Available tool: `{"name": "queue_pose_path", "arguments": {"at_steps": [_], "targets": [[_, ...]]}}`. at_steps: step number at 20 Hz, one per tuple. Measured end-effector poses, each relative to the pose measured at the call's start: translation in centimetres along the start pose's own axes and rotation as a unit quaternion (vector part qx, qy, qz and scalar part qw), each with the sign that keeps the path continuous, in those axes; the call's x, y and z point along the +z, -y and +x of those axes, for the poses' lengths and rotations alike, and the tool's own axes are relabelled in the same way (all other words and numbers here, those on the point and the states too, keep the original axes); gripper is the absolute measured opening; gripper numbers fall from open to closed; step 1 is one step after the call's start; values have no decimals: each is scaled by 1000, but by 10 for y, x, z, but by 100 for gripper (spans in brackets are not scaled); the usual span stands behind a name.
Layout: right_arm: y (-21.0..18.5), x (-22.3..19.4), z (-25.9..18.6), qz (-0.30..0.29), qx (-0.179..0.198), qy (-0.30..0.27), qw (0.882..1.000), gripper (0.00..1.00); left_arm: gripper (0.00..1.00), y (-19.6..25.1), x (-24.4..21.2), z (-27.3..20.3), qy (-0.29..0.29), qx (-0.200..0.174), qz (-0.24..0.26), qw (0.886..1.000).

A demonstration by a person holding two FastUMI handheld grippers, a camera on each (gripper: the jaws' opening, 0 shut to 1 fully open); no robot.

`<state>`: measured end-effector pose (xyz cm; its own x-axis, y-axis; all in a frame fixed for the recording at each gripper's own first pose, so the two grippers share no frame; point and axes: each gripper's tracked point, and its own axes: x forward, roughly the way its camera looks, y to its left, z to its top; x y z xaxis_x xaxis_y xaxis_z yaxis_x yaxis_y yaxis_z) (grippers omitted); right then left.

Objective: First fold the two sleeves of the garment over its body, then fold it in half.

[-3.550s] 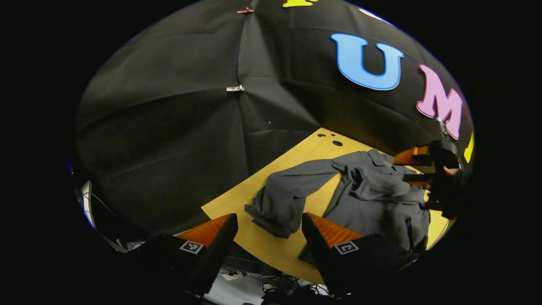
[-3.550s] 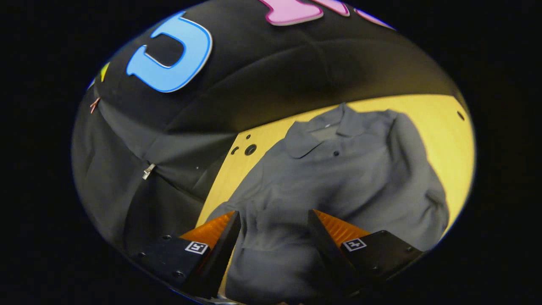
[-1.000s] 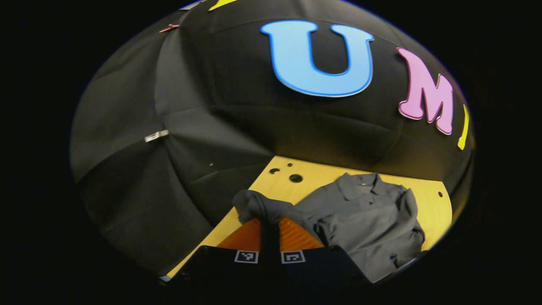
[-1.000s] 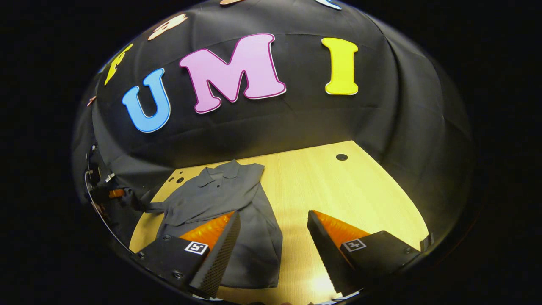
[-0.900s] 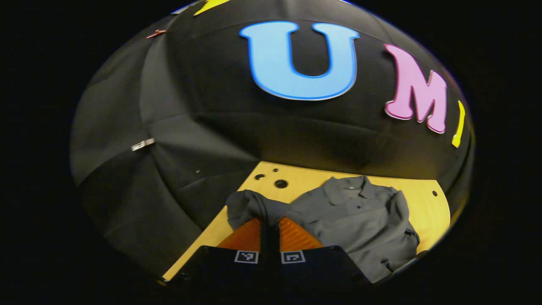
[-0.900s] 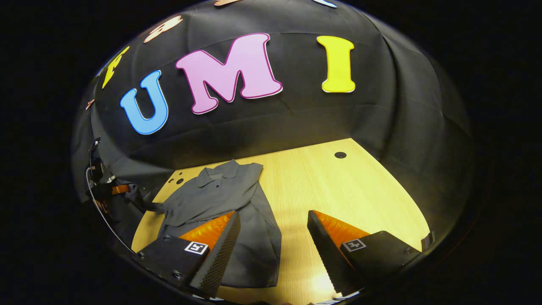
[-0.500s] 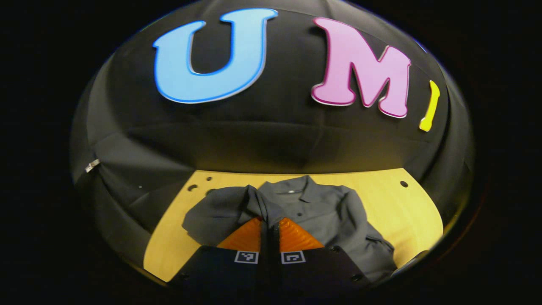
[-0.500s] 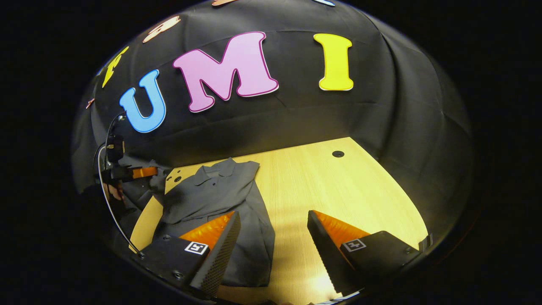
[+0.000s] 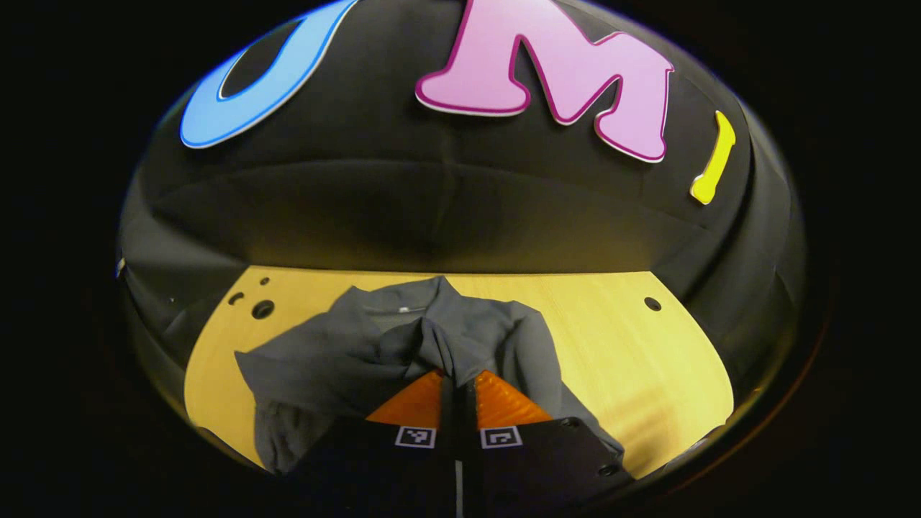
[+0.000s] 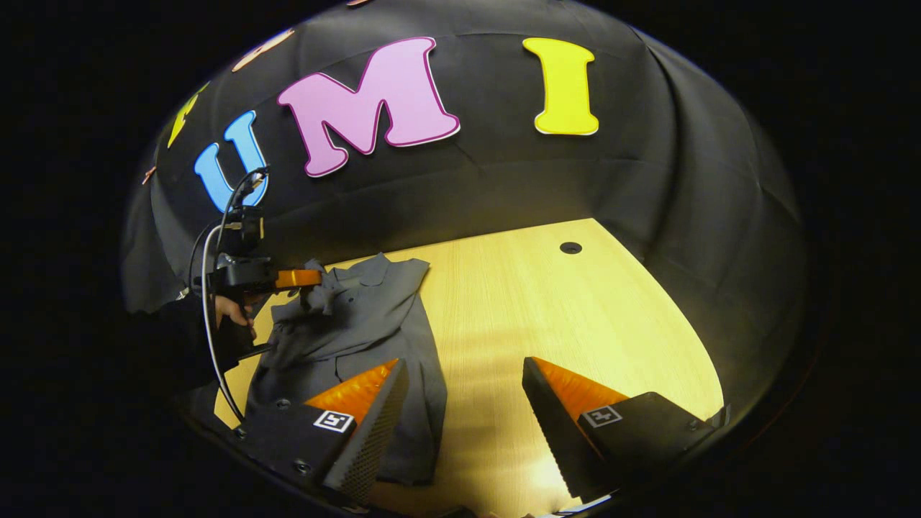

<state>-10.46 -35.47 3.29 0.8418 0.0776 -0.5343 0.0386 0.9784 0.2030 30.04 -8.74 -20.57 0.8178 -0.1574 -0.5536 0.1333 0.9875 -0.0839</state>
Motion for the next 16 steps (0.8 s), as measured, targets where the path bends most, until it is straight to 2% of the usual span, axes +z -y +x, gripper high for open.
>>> {"name": "queue_pose_path", "arguments": {"at_steps": [4,8,10,12,14,15,16], "targets": [[4,-3,8,-8,10,-11,1000,99,19,10,-10,23,-15,6,-19,1000],[-8,-3,14,-14,24,-15,999,98,80,17,-6,12,-9,-9,-35,999],[-19,-6,16,-19,31,-17,999,99,86,8,-2,-9,2,-14,-35,999],[-31,-12,18,-27,35,-23,999,99,97,-9,-2,-37,12,-17,-26,999],[-49,-20,19,-31,42,-34,998,99,92,-27,-11,-75,15,-23,-28,999],[-58,-26,19,-33,47,-40,998,99,96,-39,-17,-94,17,-21,-31,999],[-67,-32,16,-37,51,-44,997,99,96,-52,-28,-112,17,-17,-31,999]]}}
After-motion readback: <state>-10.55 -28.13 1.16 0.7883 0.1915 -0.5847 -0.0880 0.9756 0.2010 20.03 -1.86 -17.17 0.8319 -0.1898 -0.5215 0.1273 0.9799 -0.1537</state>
